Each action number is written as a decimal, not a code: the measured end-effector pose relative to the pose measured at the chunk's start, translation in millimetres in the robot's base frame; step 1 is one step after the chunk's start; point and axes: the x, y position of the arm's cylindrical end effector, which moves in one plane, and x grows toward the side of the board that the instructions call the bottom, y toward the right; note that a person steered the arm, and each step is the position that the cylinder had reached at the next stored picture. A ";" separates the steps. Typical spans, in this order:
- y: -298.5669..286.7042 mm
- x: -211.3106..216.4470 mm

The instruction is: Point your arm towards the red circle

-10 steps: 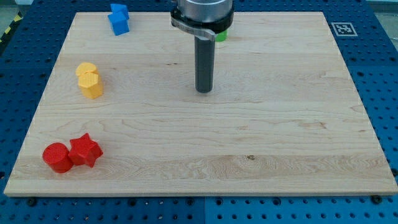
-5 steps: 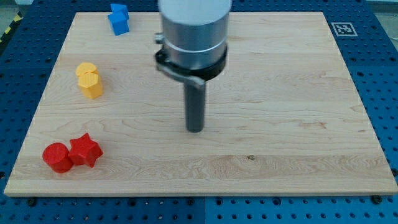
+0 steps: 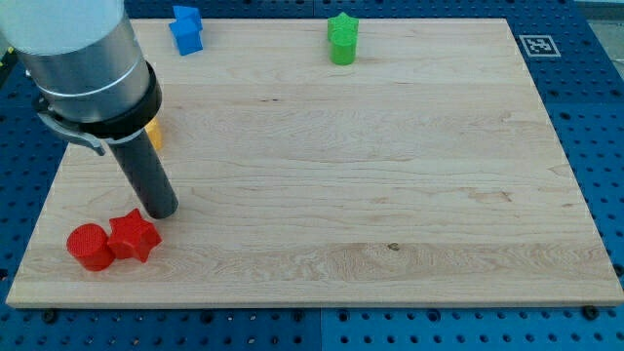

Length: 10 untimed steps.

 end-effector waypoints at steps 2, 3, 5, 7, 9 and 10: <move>-73.0 -4.0; -124.1 -2.3; -136.8 18.1; -136.8 43.1; -136.7 60.0; -133.6 60.0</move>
